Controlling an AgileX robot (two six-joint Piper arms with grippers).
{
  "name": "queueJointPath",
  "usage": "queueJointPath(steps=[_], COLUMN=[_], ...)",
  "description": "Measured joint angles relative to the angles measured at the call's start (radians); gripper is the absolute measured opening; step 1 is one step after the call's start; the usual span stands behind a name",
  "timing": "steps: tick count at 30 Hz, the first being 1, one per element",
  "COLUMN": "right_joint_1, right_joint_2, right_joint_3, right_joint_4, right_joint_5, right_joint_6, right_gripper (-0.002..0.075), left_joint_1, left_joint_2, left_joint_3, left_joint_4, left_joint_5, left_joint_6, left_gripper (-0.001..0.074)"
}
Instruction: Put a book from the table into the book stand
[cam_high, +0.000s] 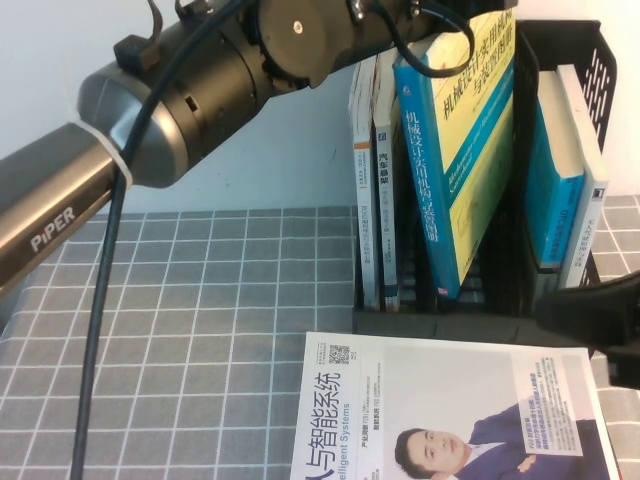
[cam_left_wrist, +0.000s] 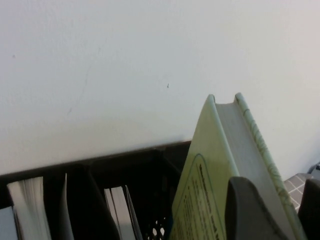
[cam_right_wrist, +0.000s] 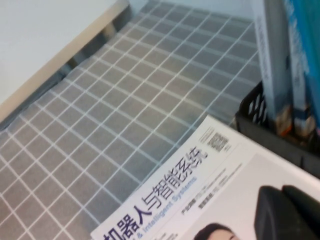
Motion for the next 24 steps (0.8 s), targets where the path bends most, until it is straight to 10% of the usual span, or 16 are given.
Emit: queueJointPath(steps=[12, 24], right_joint_1=[0.000, 0.051], right_joint_2=[0.299, 0.527], right_joint_3=[0.000, -0.046], right_joint_4=[0.346, 0.610], right_joint_5=[0.025, 0.128], right_joint_6=[-0.349, -0.612], right_gripper=[-0.0003, -0.0003], left_joint_1=[-0.004, 0.020], left_joint_2=[0.034, -0.100], left_joint_3=[-0.005, -0.003], left_joint_4=[-0.025, -0.007], left_joint_5=[-0.027, 0.019], left_joint_6=[0.027, 0.191], left_gripper=[0.0505, 0.0048])
